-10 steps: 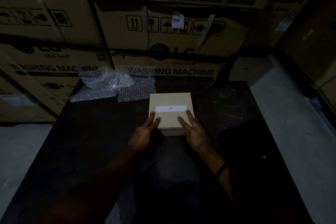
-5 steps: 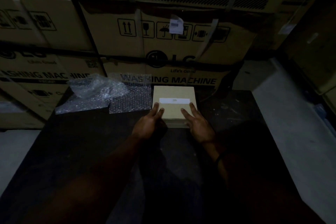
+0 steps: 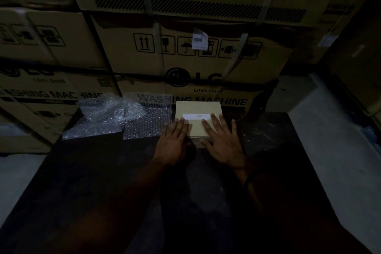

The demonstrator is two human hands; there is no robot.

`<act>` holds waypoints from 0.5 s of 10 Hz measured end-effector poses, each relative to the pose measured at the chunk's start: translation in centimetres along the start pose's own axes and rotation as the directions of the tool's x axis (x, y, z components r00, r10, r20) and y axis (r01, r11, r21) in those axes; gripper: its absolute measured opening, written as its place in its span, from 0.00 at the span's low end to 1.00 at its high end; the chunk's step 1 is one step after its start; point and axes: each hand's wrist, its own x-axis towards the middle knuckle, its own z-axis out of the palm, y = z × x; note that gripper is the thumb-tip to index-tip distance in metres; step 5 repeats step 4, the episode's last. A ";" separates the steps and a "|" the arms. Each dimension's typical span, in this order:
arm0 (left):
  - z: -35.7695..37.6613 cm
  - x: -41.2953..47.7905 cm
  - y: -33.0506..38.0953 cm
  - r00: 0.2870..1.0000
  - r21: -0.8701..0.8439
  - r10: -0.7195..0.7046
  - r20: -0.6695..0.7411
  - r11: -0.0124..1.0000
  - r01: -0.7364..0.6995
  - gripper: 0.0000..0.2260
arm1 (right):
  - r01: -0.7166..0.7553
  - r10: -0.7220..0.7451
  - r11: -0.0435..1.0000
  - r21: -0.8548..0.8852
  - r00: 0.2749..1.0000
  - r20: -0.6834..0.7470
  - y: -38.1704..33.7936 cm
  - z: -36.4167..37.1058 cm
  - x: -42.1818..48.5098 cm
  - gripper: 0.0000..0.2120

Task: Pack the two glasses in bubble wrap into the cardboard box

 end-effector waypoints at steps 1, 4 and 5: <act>0.3 -0.3 -0.2 0.995 -0.018 0.014 0.103 1.000 -0.012 0.29 | -0.050 0.048 0.998 0.027 0.996 0.070 -0.5 0.8 -0.1 0.32; -3.7 -0.6 -0.7 0.983 -0.031 -0.015 0.183 0.999 0.022 0.31 | -0.110 0.090 0.986 0.122 0.983 0.163 -1.3 -2.4 -0.4 0.28; -3.7 -0.6 -0.7 0.983 -0.031 -0.015 0.183 0.999 0.022 0.31 | -0.110 0.090 0.986 0.122 0.983 0.163 -1.3 -2.4 -0.4 0.28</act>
